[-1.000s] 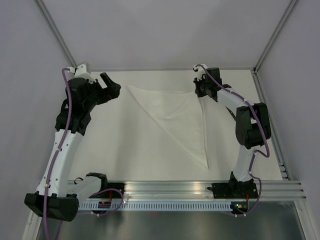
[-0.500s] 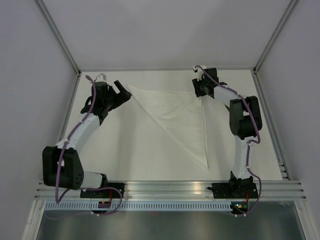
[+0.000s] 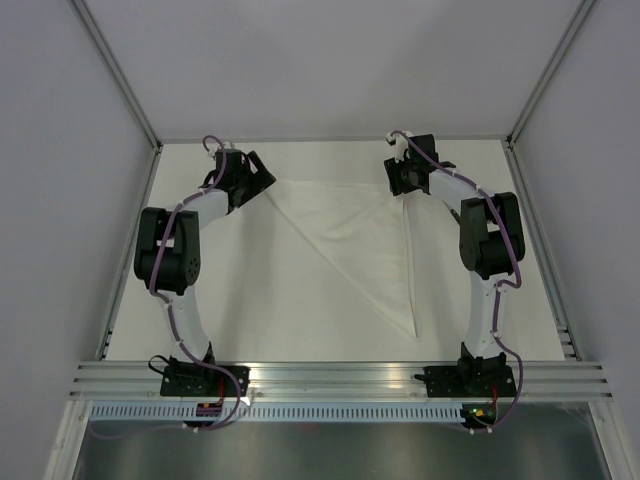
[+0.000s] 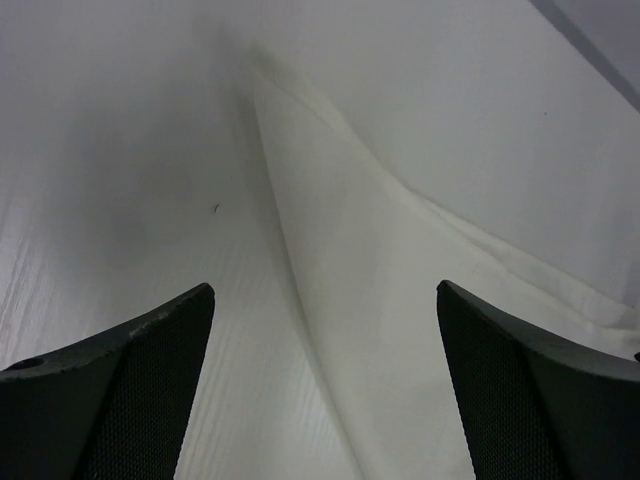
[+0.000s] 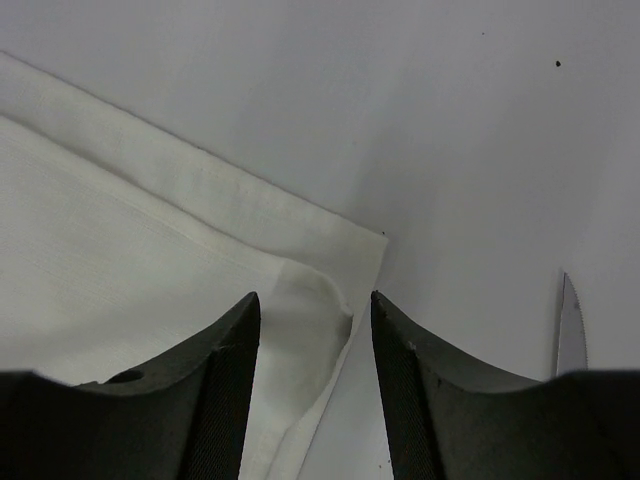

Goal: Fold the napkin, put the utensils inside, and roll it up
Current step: Fold the napkin

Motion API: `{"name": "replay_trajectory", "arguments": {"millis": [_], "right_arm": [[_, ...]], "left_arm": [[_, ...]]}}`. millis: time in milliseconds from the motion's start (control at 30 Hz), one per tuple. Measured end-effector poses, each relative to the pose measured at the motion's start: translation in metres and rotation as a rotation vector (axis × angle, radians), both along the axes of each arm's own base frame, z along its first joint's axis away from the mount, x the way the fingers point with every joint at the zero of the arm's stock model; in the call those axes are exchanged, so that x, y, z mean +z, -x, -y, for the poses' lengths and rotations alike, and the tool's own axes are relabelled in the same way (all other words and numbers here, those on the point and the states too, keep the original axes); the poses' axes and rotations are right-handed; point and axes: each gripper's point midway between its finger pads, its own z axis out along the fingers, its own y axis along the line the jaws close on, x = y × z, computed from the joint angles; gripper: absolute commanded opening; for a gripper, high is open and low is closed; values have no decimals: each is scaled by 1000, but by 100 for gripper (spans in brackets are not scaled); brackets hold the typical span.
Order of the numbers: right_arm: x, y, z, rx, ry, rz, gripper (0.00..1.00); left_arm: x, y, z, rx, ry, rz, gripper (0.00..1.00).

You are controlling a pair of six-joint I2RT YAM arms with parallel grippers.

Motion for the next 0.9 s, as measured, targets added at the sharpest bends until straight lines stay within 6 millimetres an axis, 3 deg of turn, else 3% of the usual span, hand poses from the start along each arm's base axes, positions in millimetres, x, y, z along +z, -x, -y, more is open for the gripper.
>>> {"name": "replay_trajectory", "arguments": {"millis": [200,367,567,733,900], "right_arm": [[9,-3,1,4,-11,-1,54],[27,-20,4,6,-39,41,54],[12,-21,4,17,-56,-3,53],[3,-12,-1,41,-76,-46,52],[3,-9,-6,61,-95,-58,47]], "left_arm": [[-4,-37,3,11,2,22,80],[-29,-44,4,17,1,-17,69],[-38,-52,2,34,-4,-24,53],[-41,-55,0,43,-7,-27,33],[-44,-54,-1,46,-8,-36,23]]}}
